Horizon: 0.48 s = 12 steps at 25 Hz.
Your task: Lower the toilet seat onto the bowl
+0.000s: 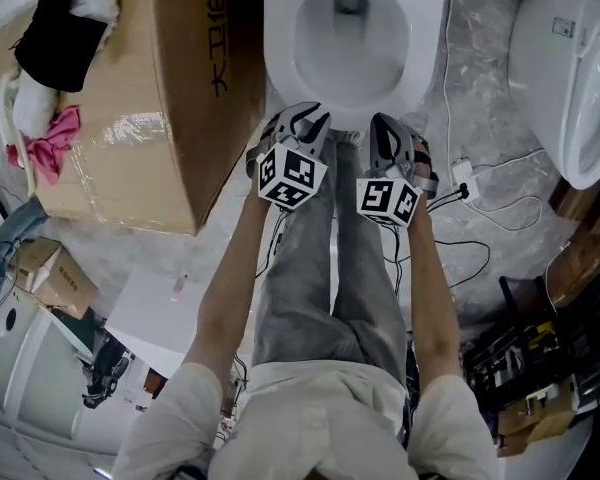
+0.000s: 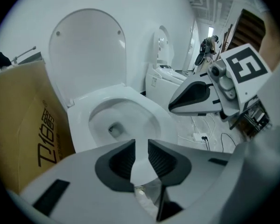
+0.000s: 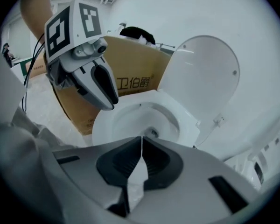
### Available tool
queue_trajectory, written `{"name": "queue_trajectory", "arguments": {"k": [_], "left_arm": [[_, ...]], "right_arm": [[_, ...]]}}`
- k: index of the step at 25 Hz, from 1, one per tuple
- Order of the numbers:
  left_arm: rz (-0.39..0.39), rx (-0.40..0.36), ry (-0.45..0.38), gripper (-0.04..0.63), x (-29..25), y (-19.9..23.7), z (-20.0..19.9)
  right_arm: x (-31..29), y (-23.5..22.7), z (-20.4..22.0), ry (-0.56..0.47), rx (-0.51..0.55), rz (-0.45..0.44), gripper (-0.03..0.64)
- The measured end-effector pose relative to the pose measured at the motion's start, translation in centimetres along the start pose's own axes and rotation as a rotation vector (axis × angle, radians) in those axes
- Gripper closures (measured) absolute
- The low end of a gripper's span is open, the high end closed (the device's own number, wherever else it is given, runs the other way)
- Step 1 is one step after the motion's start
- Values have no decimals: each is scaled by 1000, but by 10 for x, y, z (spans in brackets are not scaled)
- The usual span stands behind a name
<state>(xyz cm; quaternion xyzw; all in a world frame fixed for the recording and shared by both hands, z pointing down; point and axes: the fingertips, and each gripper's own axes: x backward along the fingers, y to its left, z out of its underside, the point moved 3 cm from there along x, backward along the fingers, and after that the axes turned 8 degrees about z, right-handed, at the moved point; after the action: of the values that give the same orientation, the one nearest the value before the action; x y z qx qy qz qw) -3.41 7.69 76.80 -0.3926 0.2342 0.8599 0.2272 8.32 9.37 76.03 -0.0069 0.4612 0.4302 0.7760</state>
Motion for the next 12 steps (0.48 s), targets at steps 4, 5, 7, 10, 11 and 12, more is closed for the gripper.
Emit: {"name": "queue_trajectory", "arguments": {"k": [4,5,7,10,11,12], "left_arm": [[-33,18,-108,537,26,7,-35],[-41,22,-138,551,33,8,-44],[-57,29,-195,574,48,8,-61],[-78,36,-260,581,68,9,-79],[-84,39,-275,581,73,9,-83],[-89,41,-287,581,77,9,-87]], "right_arm": [[18,-32,-38,-79,-94,19,609],[24,-39,-46,-98,-113,14,611],[36,-53,-60,-129,-175,10,612],[52,-76,-84,-164,-275,34,612],[55,-82,-91,-175,-274,41,612],[58,-88,-97,-187,-263,46,612]]}}
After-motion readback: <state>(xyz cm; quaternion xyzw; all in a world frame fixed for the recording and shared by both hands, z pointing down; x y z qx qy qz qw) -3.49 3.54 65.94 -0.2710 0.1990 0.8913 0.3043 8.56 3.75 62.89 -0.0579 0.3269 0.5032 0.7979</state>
